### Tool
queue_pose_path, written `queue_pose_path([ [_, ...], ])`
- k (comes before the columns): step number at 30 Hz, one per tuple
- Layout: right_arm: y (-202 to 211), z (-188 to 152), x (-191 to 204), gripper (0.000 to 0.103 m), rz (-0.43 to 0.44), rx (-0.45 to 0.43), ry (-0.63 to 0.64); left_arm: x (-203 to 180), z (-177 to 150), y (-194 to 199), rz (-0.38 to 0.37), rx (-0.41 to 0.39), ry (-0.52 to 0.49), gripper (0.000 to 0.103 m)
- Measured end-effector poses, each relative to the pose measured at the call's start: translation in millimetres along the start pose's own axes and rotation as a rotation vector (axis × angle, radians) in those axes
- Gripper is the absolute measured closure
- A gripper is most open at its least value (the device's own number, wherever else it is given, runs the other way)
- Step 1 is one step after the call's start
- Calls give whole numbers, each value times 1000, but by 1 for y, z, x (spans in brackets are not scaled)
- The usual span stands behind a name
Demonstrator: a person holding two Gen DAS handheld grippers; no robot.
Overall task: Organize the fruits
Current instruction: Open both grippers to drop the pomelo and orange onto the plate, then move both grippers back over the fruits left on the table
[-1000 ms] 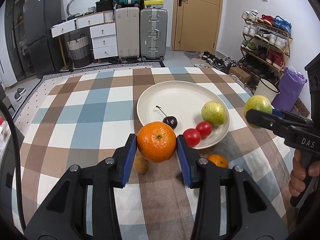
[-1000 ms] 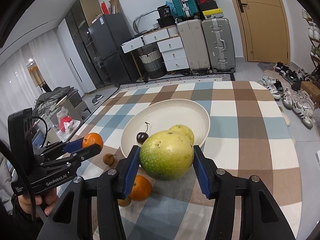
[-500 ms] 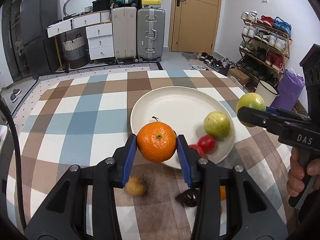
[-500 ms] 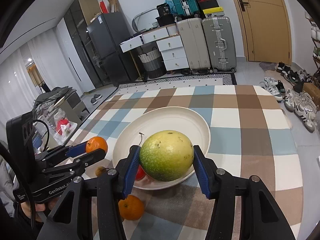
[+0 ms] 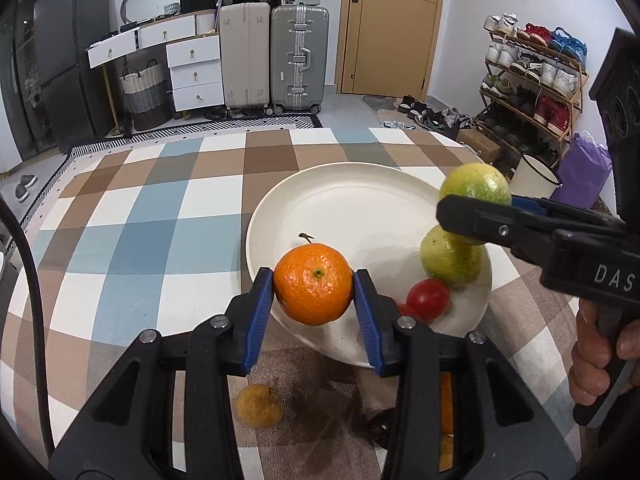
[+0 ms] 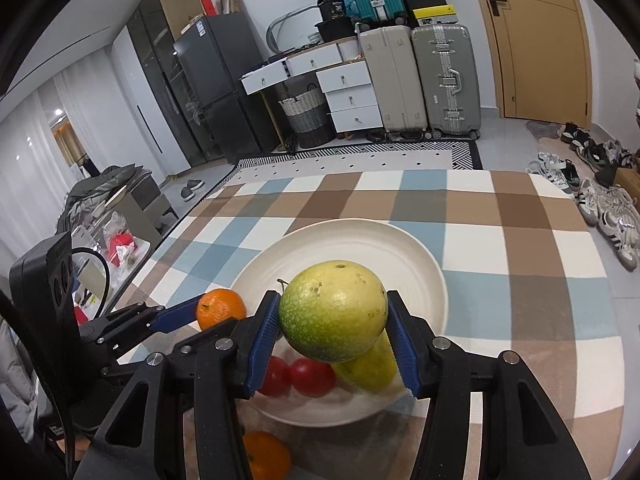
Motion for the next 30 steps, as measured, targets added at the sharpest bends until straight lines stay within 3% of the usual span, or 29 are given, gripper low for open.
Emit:
queue_pose_path([
  [9,-27,3,4,50,-23,29,38,5,-2,-12,11,10,8,65],
  [20,-26,5,5,46,-49,25,44,10,0,-3,7,-4,35,63],
  [21,-23,5,5,44,-52,22,47,11,0,0,11,-6,34,59],
  [26,1,-1,7,15,-78,3,61,17,-2,22,24,-36,34,37],
  [30,22,-10,5,11,-79,-3,27,21,-6,45,25,-61,33,20],
])
Point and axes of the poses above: each gripper's, at about its wrist camera, not at the fingertips, and y roughly against the way its jaws point, x to its left, z to its top, the point moved 7 cm from there along -y, roughly the way its jaws point, and after that the axes turned 2 degrees about -x, right-handed, at the moved point
